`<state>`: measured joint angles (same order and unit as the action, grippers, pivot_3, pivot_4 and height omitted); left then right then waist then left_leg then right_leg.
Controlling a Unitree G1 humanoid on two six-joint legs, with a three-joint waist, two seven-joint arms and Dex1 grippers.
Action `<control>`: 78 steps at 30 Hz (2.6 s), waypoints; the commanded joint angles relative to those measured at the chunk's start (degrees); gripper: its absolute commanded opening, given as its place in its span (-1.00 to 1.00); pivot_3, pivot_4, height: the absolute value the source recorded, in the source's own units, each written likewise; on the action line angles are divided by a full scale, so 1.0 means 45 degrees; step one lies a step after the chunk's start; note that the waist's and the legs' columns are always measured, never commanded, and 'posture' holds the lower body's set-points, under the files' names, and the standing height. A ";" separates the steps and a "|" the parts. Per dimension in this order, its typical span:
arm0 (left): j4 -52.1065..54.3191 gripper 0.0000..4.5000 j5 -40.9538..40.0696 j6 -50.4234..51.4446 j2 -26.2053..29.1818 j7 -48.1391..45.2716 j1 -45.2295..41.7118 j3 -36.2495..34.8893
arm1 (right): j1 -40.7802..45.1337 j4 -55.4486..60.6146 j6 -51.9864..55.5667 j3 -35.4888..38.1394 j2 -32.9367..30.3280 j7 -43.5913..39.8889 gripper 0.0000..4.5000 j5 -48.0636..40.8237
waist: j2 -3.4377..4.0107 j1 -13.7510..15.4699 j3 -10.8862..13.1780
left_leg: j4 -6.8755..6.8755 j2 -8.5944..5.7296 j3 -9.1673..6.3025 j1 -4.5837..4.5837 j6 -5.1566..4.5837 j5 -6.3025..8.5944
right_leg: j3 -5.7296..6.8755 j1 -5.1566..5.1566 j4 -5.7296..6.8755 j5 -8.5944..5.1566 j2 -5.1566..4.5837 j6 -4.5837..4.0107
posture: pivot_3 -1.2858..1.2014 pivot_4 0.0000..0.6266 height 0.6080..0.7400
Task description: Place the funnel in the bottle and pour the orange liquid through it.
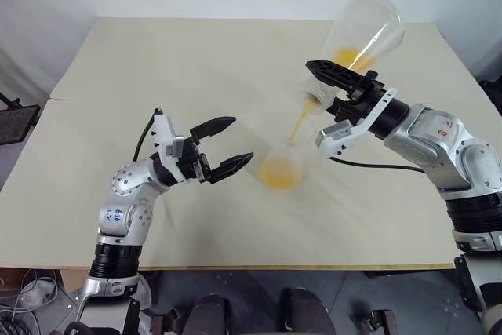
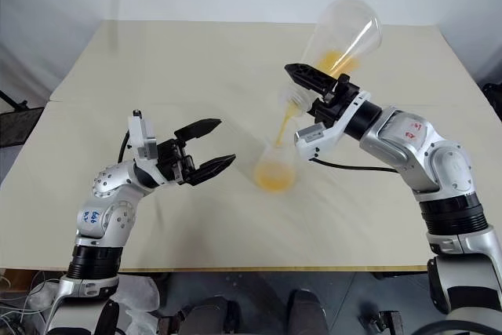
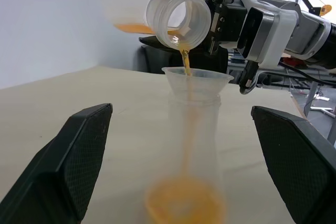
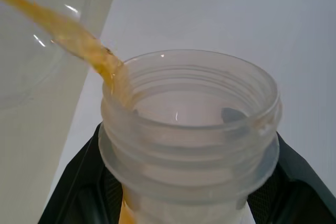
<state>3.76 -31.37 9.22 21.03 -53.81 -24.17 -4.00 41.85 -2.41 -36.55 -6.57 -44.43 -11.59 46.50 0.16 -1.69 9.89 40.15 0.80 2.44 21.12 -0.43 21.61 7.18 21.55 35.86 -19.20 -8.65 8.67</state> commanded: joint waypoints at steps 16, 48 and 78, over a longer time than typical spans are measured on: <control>0.0354 1.00 -0.0055 -0.0225 -0.0099 0.0140 0.0136 -0.0032 | 0.0161 0.0586 0.0090 0.0156 -0.0186 0.0180 0.10 -0.0277 | 0.0000 -0.0005 0.0000 | 0.0000 0.0000 0.0000 0.0000 0.0000 0.0000 | 0.0000 0.0000 0.0000 0.0000 0.0000 0.0000 | 0.03 -0.52 1.00; 0.0349 1.00 -0.0069 -0.0200 -0.0074 0.0158 0.0100 -0.0067 | -0.0006 0.0927 -0.0031 0.0028 -0.0147 0.0186 0.10 -0.0212 | 0.0000 -0.0003 0.0000 | 0.0000 0.0000 0.0000 0.0000 0.0000 0.0000 | 0.0000 0.0000 0.0000 0.0000 0.0000 0.0000 | 0.03 -0.52 1.00; 0.0011 1.00 -0.0030 -0.0352 -0.0108 0.0082 -0.0187 -0.0077 | -0.0258 0.1177 -0.0035 0.0124 -0.0131 0.1340 0.10 0.0634 | 0.0000 -0.0005 0.0000 | 0.0000 0.0000 0.0001 -0.0001 0.0000 0.0000 | 0.0000 0.0000 0.0000 0.0000 0.0000 0.0000 | 0.03 -0.52 1.00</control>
<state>3.52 -31.37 8.73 20.79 -53.34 -24.26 -3.96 40.10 0.66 -36.57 -6.61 -44.42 -6.76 49.61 0.16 -1.72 9.89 40.15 0.80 2.44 21.11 -0.43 21.61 7.18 21.55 35.86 -19.20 -8.65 8.67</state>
